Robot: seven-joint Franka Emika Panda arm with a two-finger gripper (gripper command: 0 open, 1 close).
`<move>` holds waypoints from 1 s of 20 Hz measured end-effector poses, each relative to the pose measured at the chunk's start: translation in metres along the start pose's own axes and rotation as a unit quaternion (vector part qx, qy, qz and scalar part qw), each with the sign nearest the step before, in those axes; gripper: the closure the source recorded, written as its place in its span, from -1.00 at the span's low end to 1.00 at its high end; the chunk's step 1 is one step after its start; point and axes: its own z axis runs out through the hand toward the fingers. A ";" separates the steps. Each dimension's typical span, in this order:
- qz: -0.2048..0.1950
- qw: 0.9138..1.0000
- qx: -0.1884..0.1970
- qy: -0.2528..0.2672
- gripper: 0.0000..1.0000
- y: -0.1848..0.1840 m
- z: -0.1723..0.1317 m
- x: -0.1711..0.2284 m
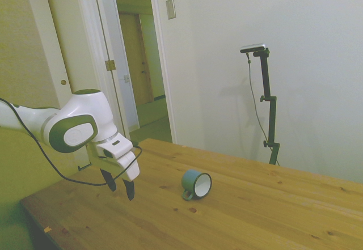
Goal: Flip the mug upright
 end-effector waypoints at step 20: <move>0.113 0.991 0.012 0.074 -1.00 0.035 -0.056 0.173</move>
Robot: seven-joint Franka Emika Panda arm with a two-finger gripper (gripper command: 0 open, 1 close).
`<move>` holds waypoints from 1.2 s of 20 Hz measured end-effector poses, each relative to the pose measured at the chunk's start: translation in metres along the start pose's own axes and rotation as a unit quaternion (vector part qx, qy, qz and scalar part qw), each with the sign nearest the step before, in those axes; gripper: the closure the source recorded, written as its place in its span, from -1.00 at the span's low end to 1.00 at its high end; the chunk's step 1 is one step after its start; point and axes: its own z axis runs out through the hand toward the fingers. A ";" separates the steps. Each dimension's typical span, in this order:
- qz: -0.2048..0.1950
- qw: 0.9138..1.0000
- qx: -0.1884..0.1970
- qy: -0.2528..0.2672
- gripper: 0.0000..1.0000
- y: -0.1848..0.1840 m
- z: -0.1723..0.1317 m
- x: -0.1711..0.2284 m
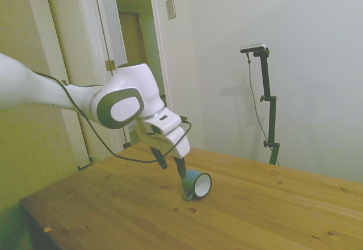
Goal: Flip the mug upright
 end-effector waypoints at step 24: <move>0.022 0.993 0.077 -0.091 -1.00 -0.032 0.082 0.091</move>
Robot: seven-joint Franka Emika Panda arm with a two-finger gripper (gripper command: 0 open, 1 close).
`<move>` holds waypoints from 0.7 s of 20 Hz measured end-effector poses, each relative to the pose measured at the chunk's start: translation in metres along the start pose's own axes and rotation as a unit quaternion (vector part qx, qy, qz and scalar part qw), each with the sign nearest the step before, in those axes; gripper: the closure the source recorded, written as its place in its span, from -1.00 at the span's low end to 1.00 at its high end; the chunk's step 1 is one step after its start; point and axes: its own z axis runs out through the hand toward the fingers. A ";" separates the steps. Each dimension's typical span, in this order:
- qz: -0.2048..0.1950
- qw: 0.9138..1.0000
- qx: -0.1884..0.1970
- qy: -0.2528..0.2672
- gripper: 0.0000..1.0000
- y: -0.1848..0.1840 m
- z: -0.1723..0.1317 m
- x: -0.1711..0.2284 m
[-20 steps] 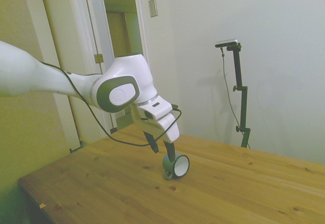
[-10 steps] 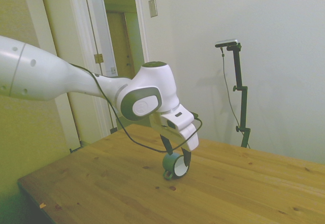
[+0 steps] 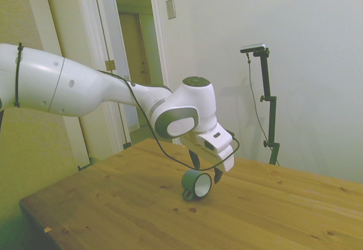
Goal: Flip the mug upright
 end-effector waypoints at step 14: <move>-0.024 0.991 0.057 -0.118 -1.00 -0.026 0.051 -0.007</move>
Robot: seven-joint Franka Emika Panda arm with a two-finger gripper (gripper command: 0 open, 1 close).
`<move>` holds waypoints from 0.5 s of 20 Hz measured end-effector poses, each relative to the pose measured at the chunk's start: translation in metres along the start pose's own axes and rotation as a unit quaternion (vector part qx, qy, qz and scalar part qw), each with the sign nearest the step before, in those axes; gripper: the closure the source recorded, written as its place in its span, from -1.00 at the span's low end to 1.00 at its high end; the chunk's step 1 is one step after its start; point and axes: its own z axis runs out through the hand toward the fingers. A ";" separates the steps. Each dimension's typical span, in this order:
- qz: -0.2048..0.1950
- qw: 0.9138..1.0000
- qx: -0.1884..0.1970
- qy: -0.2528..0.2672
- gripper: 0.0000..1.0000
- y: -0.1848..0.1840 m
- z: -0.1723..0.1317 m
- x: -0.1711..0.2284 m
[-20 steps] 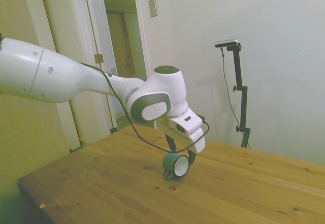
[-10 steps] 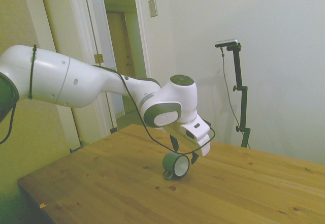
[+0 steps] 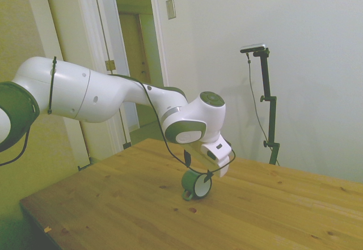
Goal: Flip the mug upright
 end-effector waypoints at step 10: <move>-0.004 0.997 0.038 -0.073 1.00 0.014 0.016 0.009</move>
